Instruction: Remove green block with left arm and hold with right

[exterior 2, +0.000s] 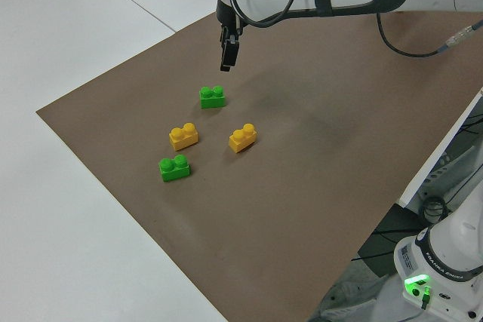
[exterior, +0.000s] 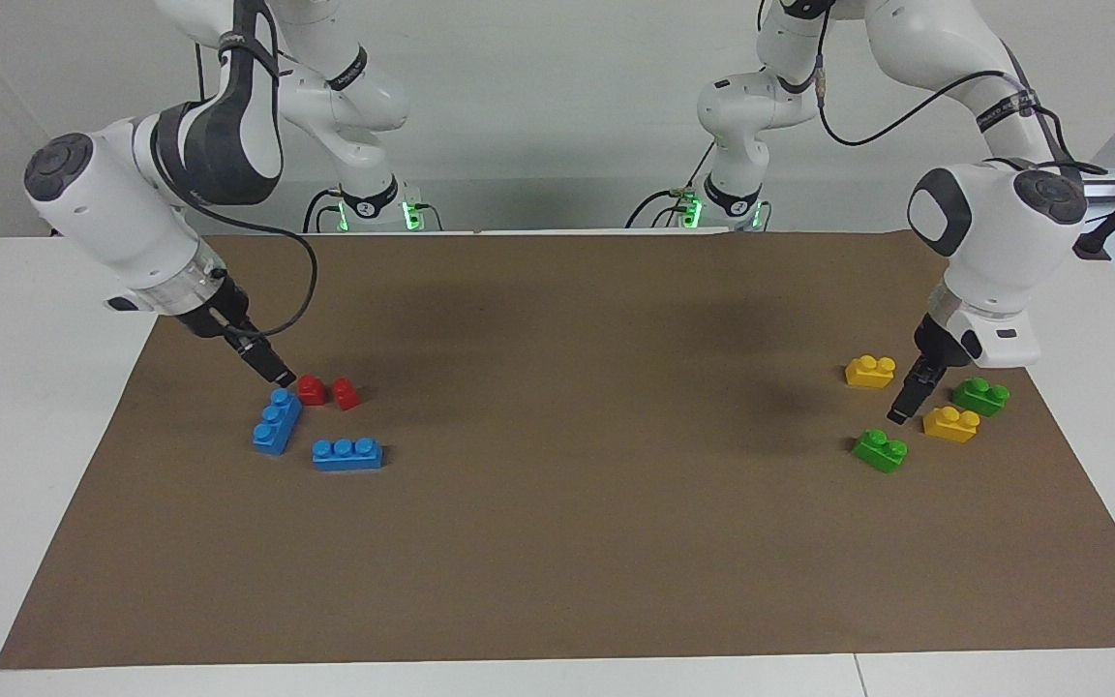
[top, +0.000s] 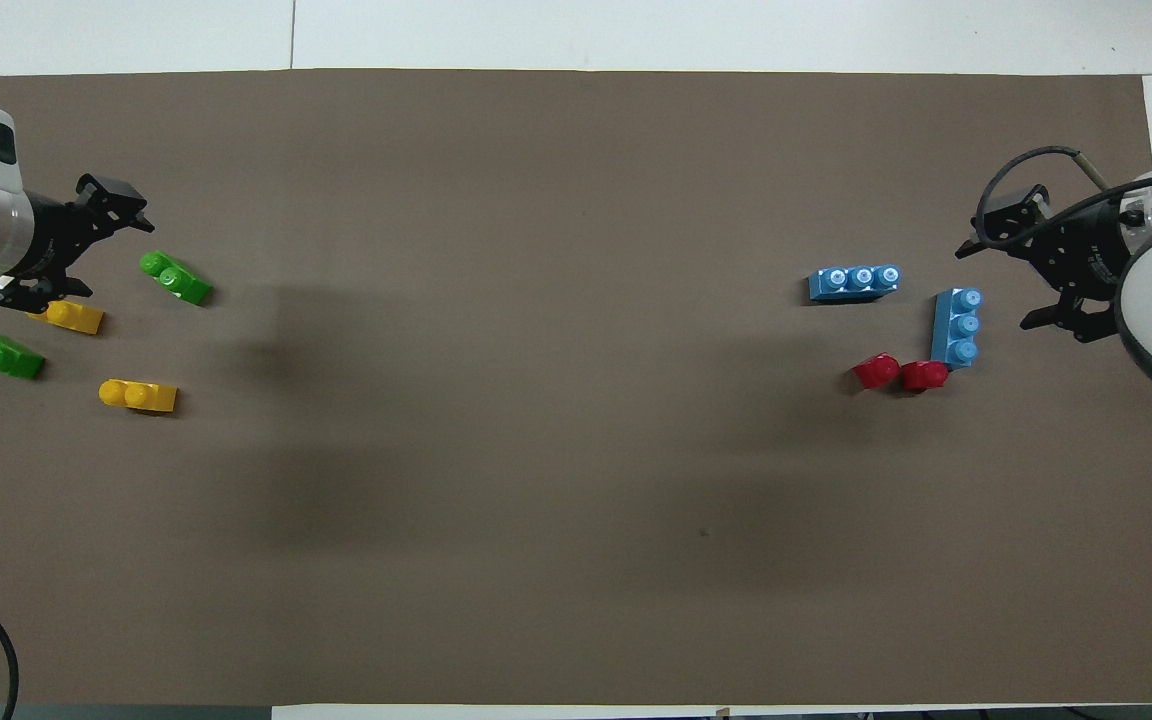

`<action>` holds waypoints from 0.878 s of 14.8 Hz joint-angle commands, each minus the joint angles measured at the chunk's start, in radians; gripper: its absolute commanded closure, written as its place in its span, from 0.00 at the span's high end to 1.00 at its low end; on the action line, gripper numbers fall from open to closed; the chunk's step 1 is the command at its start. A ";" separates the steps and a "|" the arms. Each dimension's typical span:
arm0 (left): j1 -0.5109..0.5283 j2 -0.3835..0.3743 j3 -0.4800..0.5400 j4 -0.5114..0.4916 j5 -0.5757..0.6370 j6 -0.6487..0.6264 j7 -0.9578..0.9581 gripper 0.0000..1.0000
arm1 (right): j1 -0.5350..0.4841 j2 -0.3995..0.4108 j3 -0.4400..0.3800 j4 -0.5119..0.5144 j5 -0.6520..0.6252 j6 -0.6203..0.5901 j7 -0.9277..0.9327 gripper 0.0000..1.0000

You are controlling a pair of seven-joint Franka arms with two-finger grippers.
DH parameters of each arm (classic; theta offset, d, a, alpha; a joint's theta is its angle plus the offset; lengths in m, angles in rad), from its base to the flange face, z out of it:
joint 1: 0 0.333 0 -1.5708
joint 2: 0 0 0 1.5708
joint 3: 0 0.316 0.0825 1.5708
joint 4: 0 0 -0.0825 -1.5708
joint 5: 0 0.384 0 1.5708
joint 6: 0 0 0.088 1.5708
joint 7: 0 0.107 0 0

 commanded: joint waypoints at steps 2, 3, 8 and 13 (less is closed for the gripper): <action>-0.021 -0.096 0.008 -0.007 0.000 -0.114 0.138 1.00 | 0.023 -0.079 0.010 0.009 -0.072 -0.090 -0.230 1.00; -0.021 -0.119 0.007 -0.007 -0.002 -0.140 0.185 1.00 | 0.026 -0.096 0.010 0.009 -0.098 -0.099 -0.302 1.00; -0.023 -0.246 0.004 -0.005 -0.002 -0.340 0.489 1.00 | 0.045 -0.159 0.010 0.009 -0.144 -0.171 -0.563 1.00; -0.073 -0.305 0.027 0.009 -0.003 -0.441 0.626 1.00 | 0.040 -0.153 0.010 0.031 -0.147 -0.167 -0.591 1.00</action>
